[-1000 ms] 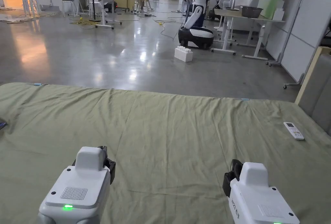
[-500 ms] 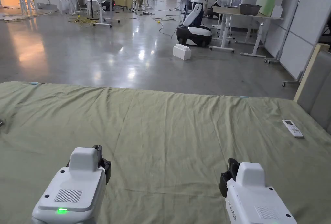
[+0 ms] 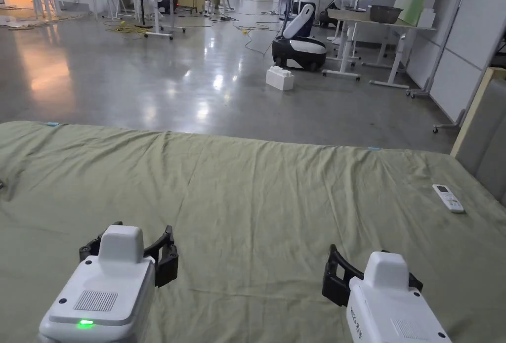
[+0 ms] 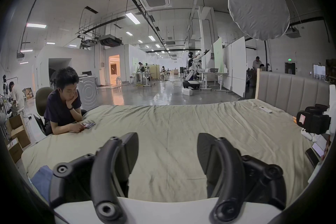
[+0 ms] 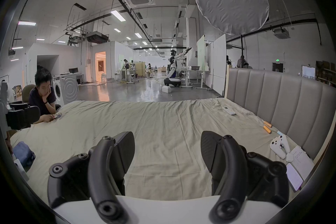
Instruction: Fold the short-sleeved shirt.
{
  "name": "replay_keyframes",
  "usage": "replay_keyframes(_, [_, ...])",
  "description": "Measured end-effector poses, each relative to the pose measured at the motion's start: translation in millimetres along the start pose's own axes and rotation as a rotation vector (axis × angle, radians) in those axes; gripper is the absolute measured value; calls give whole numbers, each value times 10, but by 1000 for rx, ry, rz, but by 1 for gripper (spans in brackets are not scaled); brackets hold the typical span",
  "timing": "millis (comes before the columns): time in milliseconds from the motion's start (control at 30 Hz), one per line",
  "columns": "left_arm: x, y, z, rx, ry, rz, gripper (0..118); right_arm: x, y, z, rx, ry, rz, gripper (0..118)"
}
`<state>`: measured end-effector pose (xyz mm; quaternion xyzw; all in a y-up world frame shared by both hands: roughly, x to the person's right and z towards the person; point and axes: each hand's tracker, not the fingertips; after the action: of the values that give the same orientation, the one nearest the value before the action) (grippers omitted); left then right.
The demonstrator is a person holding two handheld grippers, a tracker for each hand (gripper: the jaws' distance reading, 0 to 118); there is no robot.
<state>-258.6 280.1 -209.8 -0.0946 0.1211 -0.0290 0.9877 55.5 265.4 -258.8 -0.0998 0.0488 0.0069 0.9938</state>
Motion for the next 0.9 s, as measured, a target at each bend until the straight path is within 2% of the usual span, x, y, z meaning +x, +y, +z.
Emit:
replay_keyframes(33, [-2, -3, 5, 12, 17, -7, 75, 27, -20, -20, 1, -2, 1, 84])
replay_keyframes(100, [-6, -5, 7, 20, 31, -17, 86, 100, -36, -43, 2, -5, 5, 100])
replay_keyframes(167, [-21, 11, 12, 21, 33, -19, 98, 31, 25, 36, 27, 17, 32, 104])
replay_keyframes(400, [-68, 64, -1, 6, 62, 9, 102, 7, 81, 80, 29, 16, 50, 108])
replay_keyframes(500, [-94, 75, -2, 9, 63, 30, 103, 23, 141, 115, 44, 43, 45, 117])
replay_keyframes(600, [-112, 129, -9, -20, 62, 69, 104, -10, 194, 133, 50, 76, 52, 117])
replay_keyframes(767, [-123, 137, 0, -19, 46, 82, 104, -208, 264, 110, 99, 3, 253, 117])
replay_keyframes(800, [-123, 139, 7, -12, 33, 84, 104, -227, 244, 88, 70, 13, 225, 117])
replay_keyframes(867, [-120, 146, 13, -7, 21, 88, 104, -218, 248, 84, 78, 35, 219, 117])
replay_keyframes(900, [-110, 151, 18, -4, 20, 87, 104, -207, 248, 74, 69, 49, 186, 117])
